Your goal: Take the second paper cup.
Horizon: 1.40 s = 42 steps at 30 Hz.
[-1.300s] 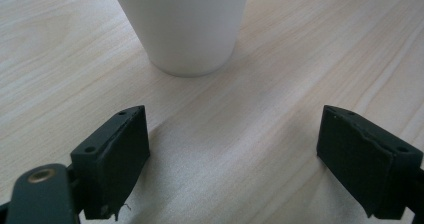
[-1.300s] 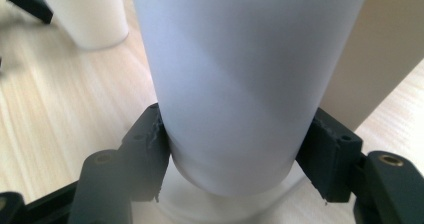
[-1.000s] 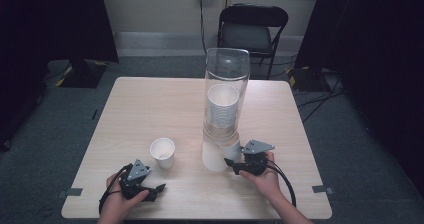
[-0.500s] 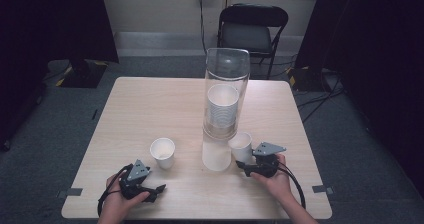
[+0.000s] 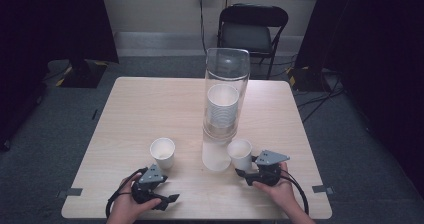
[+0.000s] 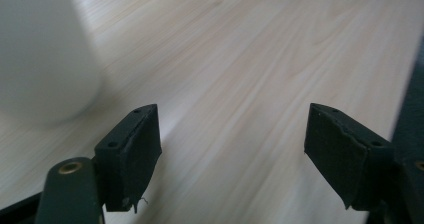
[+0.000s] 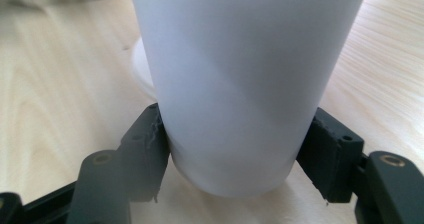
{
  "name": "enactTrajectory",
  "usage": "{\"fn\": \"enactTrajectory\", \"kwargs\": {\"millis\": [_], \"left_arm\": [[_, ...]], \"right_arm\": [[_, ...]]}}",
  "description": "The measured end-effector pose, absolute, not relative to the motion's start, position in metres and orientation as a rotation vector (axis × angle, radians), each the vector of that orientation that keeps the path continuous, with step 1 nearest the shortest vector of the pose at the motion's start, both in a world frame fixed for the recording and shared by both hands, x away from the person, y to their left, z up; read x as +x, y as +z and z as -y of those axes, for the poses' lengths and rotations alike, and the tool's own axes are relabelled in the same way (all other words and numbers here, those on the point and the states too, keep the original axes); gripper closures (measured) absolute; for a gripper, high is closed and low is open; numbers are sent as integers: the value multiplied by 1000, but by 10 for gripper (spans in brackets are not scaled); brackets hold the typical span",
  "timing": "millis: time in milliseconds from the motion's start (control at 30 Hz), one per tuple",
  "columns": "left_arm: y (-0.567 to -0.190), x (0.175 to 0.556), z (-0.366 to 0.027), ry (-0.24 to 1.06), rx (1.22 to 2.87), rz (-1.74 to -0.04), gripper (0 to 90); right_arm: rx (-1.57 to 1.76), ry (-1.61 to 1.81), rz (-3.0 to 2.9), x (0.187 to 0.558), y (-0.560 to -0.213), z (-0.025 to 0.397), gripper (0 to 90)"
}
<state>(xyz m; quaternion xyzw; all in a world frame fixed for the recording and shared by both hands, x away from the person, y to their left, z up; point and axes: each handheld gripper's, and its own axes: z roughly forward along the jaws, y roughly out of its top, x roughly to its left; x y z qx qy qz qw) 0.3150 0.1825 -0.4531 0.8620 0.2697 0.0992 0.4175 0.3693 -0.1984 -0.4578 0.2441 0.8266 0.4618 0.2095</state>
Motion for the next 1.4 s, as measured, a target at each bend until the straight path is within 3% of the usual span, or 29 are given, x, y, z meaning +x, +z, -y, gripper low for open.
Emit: {"fn": "enactTrajectory", "kwargs": {"millis": [300, 600, 867, 933, 1000, 1167, 1267, 1400], "left_arm": [[-424, 316, -134, 199, 2114, -672, 229], [-403, 331, -111, 202, 2053, -717, 158], [-397, 344, -98, 167, 2008, -770, 165], [-392, 347, -97, 159, 1988, -788, 200], [-389, 349, -95, 133, 1969, -789, 298], [-389, 355, -86, 98, 1950, -859, 331], [-392, 359, -80, 48, 1940, -862, 402], [-397, 363, -72, -14, 1959, -884, 558]], "right_arm": [[579, 1269, -2319, 356, -460, 197, 347], [577, 1272, -2307, 356, -460, 201, 346], [568, 1262, -2314, 357, -460, 201, 346], [553, 1248, -2332, 357, -460, 200, 346], [530, 1232, -2359, 356, -460, 199, 346], [478, 1221, -2392, 353, -461, 196, 346], [431, 1219, -2419, 352, -462, 194, 344], [398, 1211, -2447, 351, -462, 190, 343]]}}
